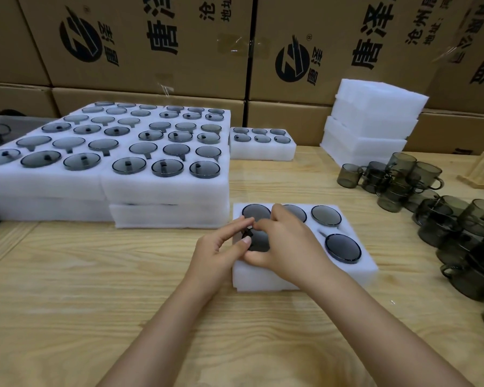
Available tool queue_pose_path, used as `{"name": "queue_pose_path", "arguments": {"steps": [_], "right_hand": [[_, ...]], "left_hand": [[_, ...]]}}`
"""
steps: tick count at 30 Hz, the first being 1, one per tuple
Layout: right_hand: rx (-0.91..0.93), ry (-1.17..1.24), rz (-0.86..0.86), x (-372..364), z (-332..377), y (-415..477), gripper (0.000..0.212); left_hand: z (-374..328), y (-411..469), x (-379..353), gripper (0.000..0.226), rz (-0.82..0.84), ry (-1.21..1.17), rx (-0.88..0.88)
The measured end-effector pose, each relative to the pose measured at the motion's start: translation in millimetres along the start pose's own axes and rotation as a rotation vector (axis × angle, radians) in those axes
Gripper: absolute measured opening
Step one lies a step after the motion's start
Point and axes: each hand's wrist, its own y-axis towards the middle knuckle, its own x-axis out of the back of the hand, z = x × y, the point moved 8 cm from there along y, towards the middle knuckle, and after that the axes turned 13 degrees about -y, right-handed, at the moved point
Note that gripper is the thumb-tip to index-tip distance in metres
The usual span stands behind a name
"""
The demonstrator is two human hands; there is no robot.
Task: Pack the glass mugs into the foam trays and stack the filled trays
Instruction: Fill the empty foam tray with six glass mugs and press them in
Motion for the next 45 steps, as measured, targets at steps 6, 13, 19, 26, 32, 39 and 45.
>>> {"name": "queue_pose_path", "arguments": {"steps": [6, 13, 19, 26, 32, 39, 45], "right_hand": [[0.034, -0.004, 0.093, -9, -5, -1, 0.065], [-0.066, 0.185, 0.199, -22, -18, 29, 0.045], [0.023, -0.195, 0.362, -57, -10, 26, 0.052], [0.010, -0.065, 0.420, -61, -12, 25, 0.053], [-0.052, 0.697, 0.334, -28, -40, 16, 0.049], [-0.067, 0.018, 0.223, -16, -102, -49, 0.080], [0.067, -0.302, 0.164, -11, -76, -64, 0.071]], "left_hand": [[7, 1, -4, 0.052, -0.101, -0.211, 0.066], [15, 6, -2, 0.067, -0.161, -0.291, 0.134], [16, 4, -8, 0.076, -0.054, -0.200, 0.198], [13, -1, -10, 0.075, -0.033, -0.177, 0.197], [2, -6, -10, 0.051, -0.015, 0.018, 0.048], [-18, -28, -51, 0.056, 0.258, 1.041, -0.550], [-11, -24, -52, 0.055, 0.278, 1.133, -0.495]]}}
